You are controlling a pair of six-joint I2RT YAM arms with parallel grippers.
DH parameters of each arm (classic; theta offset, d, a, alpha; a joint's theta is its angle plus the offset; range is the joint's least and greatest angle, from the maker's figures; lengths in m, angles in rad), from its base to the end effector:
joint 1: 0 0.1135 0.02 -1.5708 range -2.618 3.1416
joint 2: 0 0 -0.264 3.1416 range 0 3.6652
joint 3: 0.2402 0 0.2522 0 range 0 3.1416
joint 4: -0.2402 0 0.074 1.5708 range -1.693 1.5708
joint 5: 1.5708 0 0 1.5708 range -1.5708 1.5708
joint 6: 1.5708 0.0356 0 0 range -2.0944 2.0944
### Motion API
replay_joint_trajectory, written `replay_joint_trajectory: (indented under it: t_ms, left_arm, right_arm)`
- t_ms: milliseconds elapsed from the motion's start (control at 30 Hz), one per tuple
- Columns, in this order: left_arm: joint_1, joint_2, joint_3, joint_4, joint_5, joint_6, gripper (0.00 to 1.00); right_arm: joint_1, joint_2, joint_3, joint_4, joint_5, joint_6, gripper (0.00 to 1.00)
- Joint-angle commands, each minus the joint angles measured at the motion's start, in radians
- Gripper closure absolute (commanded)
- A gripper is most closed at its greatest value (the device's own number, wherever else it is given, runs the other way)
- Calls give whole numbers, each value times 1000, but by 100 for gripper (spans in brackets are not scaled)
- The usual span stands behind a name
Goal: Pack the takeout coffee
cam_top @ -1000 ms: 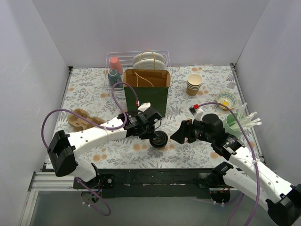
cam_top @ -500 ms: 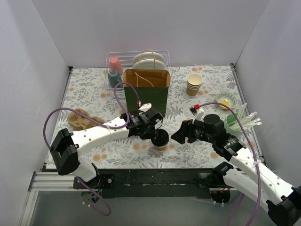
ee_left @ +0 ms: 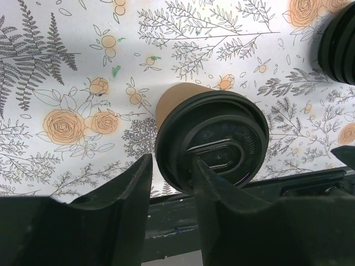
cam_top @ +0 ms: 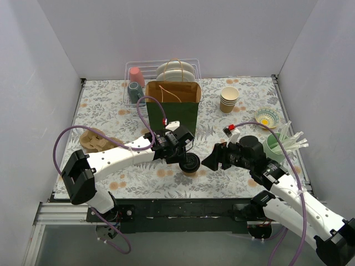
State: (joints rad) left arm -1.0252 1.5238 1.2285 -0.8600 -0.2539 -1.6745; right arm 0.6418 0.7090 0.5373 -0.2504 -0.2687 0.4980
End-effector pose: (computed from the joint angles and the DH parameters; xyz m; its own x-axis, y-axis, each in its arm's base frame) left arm 0.1650 -0.2545 0.2641 -0.7215 -0.6667 -0.1868 -0.5524 0.7169 -0.4253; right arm 0.1306 0.1094 0.2583 -0.6567 0.0842 -0.7495 -0.5207 0.6683 0.5313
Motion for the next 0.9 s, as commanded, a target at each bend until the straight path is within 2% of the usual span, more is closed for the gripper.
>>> replay_joint_trajectory:
  t_ms: [0,333,533,733,867]
  left_arm:
    - [-4,-45,31,3,-42,-7,65]
    - [-6,-96,-38,79,-39,1,63]
    - [-3,-96,-95,127,-31,2,66]
    - [2,-74,-168,131,-44,-19,67]
    - [4,-76,-207,142,-31,-30,67]
  right_arm:
    - [6,12,-22,68,-27,8,26]
    - [9,122,-17,166,-72,24,26]
    - [10,225,-10,223,-75,20,27]
    - [9,302,-42,272,-75,14,37]
    - [10,293,-95,301,-73,31,48]
